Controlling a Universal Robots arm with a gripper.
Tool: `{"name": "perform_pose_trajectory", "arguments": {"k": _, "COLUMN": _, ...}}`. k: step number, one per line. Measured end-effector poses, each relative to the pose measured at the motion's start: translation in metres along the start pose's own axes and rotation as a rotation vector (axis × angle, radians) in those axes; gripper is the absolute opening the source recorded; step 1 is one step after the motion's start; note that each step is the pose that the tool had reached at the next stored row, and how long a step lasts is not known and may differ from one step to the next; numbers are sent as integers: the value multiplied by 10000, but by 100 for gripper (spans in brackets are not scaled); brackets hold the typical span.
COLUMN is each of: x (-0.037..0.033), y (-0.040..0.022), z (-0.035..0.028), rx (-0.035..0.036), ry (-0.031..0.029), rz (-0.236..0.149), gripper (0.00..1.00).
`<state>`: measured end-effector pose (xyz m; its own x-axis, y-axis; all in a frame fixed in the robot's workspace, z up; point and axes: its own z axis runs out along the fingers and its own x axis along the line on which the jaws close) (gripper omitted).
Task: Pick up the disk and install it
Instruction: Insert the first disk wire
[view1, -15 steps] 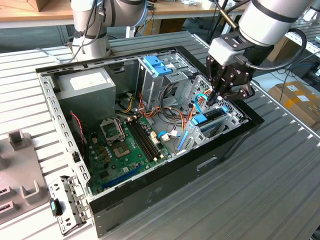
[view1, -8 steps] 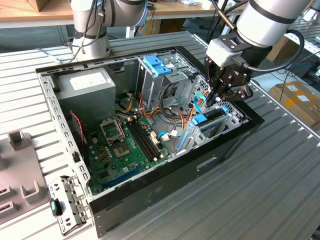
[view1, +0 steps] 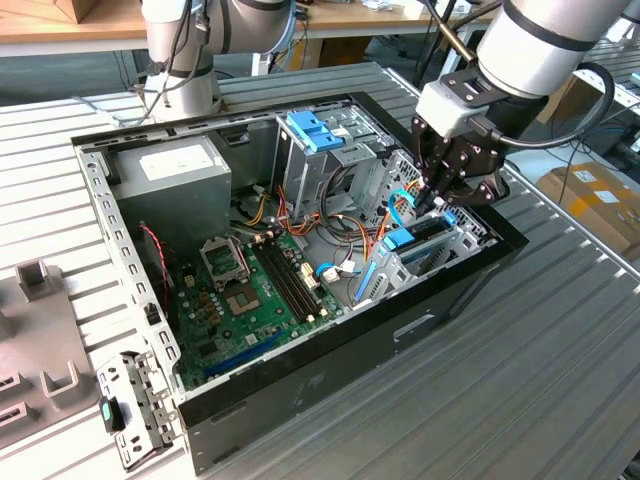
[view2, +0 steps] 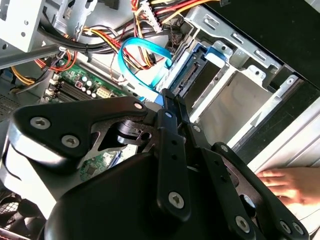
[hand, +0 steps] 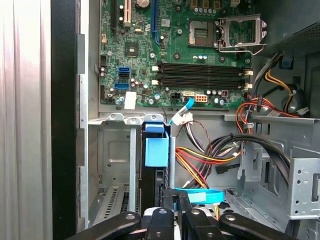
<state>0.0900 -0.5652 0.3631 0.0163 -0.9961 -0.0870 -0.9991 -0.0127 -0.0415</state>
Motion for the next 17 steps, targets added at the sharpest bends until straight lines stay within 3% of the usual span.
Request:
{"name": "perform_pose_trajectory", "arguments": {"k": 1, "x": 10, "y": 5, "z": 3, "rx": 98, "ry": -23, "rz": -12, "gripper": 16}}
{"name": "perform_pose_trajectory", "arguments": {"k": 3, "x": 26, "y": 11, "z": 4, "rx": 200, "ry": -53, "rz": -26, "gripper": 16}}
{"name": "perform_pose_trajectory", "arguments": {"k": 4, "x": 49, "y": 17, "z": 6, "rx": 306, "ry": -89, "rz": -40, "gripper": 16}}
{"name": "perform_pose_trajectory", "arguments": {"k": 6, "x": 76, "y": 24, "z": 8, "rx": 387, "ry": -152, "rz": -49, "gripper": 16}}
{"name": "perform_pose_trajectory", "arguments": {"k": 7, "x": 92, "y": 28, "z": 8, "rx": 420, "ry": -217, "rz": -53, "gripper": 16}}
{"name": "perform_pose_trajectory", "arguments": {"k": 8, "x": 104, "y": 29, "z": 7, "rx": 442, "ry": -314, "rz": -52, "gripper": 16}}
{"name": "perform_pose_trajectory", "arguments": {"k": 11, "x": 143, "y": 38, "z": 5, "rx": 486, "ry": -747, "rz": -27, "gripper": 16}}
{"name": "perform_pose_trajectory", "arguments": {"k": 17, "x": 194, "y": 42, "z": 83, "rx": 485, "ry": -748, "rz": -27, "gripper": 16}}
